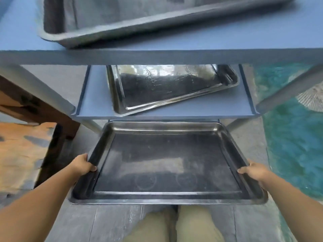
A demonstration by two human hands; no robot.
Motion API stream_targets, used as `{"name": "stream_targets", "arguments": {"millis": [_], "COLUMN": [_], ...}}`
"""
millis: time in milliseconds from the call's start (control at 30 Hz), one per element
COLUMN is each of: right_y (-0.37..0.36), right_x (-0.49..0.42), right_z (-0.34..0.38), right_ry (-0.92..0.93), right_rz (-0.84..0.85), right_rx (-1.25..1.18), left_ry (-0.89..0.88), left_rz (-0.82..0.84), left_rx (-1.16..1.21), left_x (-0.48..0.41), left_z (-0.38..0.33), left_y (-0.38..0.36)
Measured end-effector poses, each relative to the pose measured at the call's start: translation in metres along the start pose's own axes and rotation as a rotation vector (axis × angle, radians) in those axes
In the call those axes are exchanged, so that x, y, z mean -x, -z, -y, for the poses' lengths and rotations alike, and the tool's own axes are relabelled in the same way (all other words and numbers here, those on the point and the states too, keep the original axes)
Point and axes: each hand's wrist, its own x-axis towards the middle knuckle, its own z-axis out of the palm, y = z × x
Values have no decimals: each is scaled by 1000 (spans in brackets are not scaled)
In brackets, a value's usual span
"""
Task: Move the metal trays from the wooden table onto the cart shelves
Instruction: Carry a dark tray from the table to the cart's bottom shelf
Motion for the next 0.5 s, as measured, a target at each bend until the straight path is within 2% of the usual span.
{"name": "stream_targets", "arguments": {"millis": [267, 367, 500], "right_y": [-58, -75, -102], "right_x": [-177, -231, -298], "right_z": [-12, -16, -17], "right_ry": [82, 163, 292], "right_rz": [-113, -175, -260], "right_rx": [3, 10, 28], "left_ry": [-123, -192, -269], "left_rz": [-84, -149, -229], "left_rx": [5, -46, 47], "left_x": [-162, -207, -269], "left_z": [-20, -25, -22], "left_y": [-100, -130, -160]}}
